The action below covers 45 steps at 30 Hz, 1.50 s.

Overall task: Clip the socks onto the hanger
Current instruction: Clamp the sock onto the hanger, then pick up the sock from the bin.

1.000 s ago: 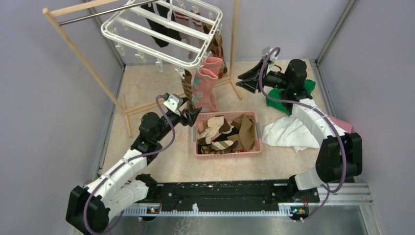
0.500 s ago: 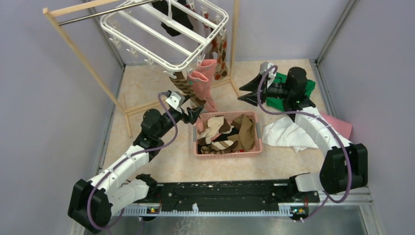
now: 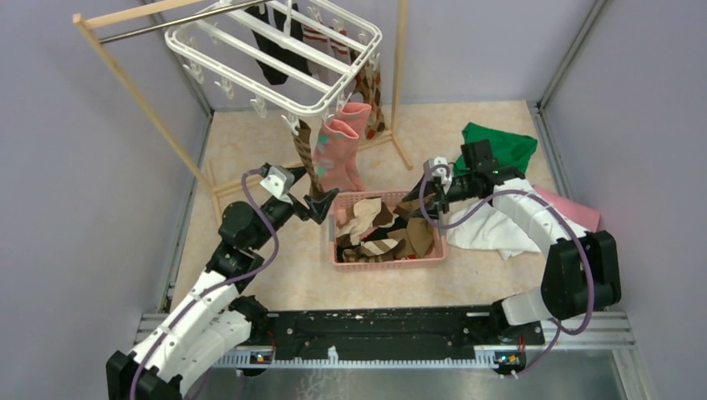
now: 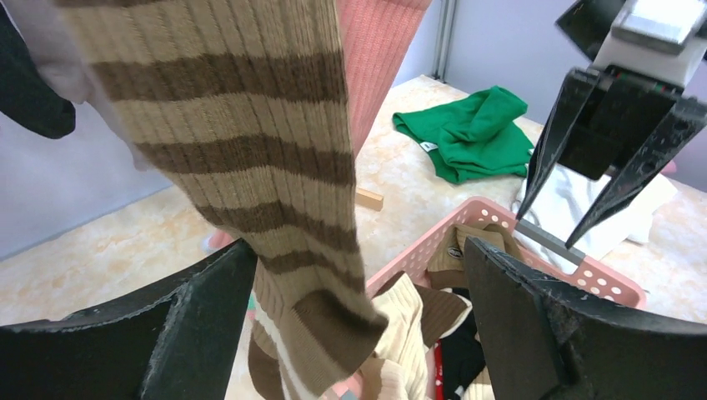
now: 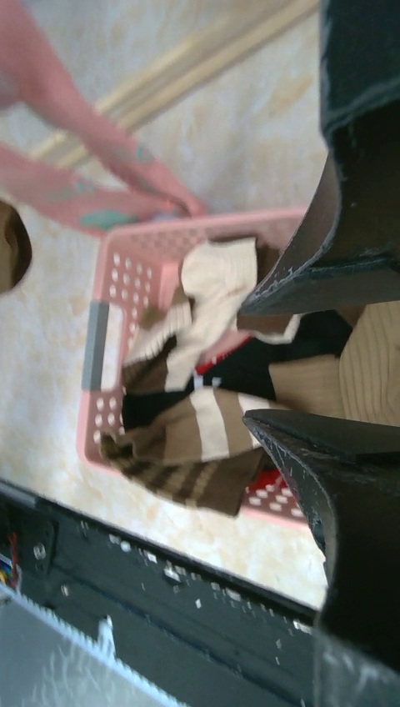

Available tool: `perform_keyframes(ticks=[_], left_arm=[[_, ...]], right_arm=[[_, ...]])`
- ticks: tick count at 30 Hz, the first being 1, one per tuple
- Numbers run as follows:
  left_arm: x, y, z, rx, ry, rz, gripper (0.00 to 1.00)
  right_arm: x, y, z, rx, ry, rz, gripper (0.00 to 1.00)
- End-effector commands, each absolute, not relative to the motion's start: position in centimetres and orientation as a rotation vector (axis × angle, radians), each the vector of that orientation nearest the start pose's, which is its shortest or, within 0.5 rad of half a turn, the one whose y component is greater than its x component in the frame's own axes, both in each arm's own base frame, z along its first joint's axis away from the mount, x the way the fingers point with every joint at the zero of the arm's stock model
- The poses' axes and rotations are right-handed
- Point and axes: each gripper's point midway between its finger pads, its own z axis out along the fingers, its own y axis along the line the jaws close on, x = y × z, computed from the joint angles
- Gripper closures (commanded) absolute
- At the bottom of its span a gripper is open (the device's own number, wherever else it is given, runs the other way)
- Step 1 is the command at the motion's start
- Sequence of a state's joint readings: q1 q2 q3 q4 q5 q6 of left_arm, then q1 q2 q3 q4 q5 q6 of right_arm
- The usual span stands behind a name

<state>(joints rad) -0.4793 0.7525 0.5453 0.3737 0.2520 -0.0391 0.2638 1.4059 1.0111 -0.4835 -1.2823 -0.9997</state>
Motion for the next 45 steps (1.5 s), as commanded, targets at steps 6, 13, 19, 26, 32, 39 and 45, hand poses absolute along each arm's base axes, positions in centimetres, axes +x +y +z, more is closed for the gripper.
perform_keyframes(ticks=[6, 13, 19, 26, 32, 39, 45], left_arm=[[23.8, -15.9, 28.8, 0.415, 1.471, -0.583, 0.01], [22.5, -13.8, 27.9, 0.317, 1.53, -0.554, 0.01], [22.3, -13.2, 27.6, 0.288, 1.537, -0.543, 0.01], [22.5, -13.0, 27.6, 0.284, 1.535, -0.519, 0.01], [22.5, -13.0, 27.7, 0.284, 1.53, -0.523, 0.01], [22.4, -12.9, 27.6, 0.275, 1.529, -0.524, 0.01], [22.3, -12.8, 27.6, 0.271, 1.53, -0.523, 0.01]], right_arm=[[16.8, 27.1, 19.0, -1.813, 0.975, 1.294, 0.59], [14.5, 29.4, 16.5, -1.972, 0.981, 1.319, 0.63], [16.2, 30.5, 14.3, -1.999, 1.13, 1.199, 0.64], [15.7, 31.0, 12.3, -2.059, 1.172, 1.148, 0.68], [15.9, 31.1, 11.3, -2.084, 1.21, 1.12, 0.74], [15.7, 31.1, 11.0, -2.111, 1.196, 1.113, 0.83], [15.3, 31.0, 11.6, -2.115, 1.185, 1.131, 0.82]])
